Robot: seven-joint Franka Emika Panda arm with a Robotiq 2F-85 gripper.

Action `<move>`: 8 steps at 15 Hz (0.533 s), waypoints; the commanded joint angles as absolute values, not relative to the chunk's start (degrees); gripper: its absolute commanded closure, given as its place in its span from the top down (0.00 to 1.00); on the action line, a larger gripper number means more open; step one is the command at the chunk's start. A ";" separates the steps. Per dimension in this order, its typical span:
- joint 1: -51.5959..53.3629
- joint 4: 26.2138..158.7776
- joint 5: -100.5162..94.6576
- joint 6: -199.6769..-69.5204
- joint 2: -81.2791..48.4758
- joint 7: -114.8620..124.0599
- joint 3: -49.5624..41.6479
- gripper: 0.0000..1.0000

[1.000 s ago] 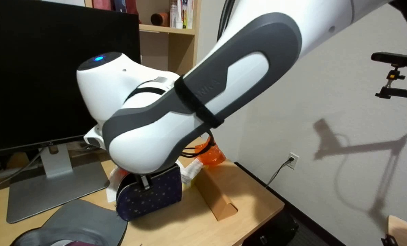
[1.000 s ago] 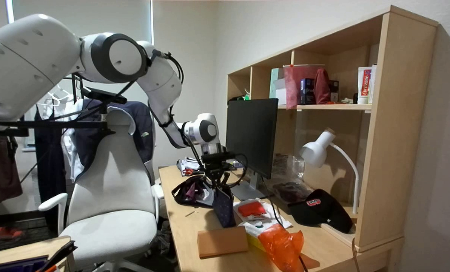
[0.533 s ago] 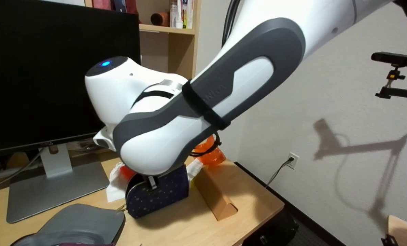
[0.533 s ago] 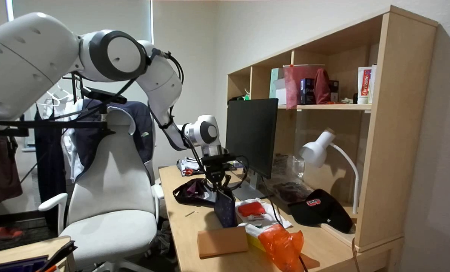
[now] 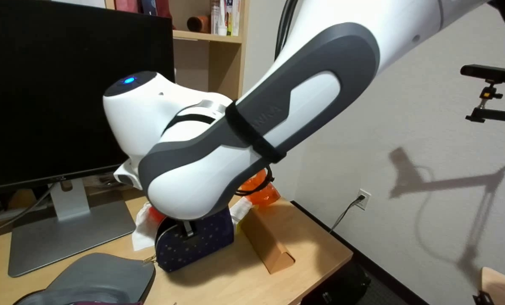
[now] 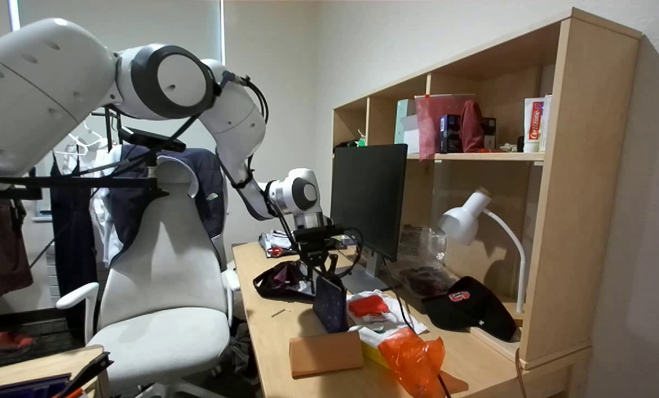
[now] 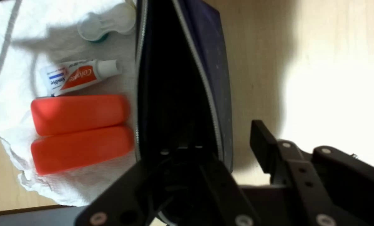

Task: Move the purse to the left

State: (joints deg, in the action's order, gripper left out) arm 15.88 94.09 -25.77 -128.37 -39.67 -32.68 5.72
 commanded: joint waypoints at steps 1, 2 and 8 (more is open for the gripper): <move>15.38 96.01 -27.09 -128.01 -36.80 -31.42 6.46 0.72; 15.50 96.61 -27.46 -128.36 -35.77 -31.29 6.40 0.77; 15.51 100.57 -27.04 -125.52 -27.06 -29.21 6.52 1.00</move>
State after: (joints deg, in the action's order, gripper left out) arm 15.97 95.26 -25.77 -127.55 -33.86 -32.07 6.01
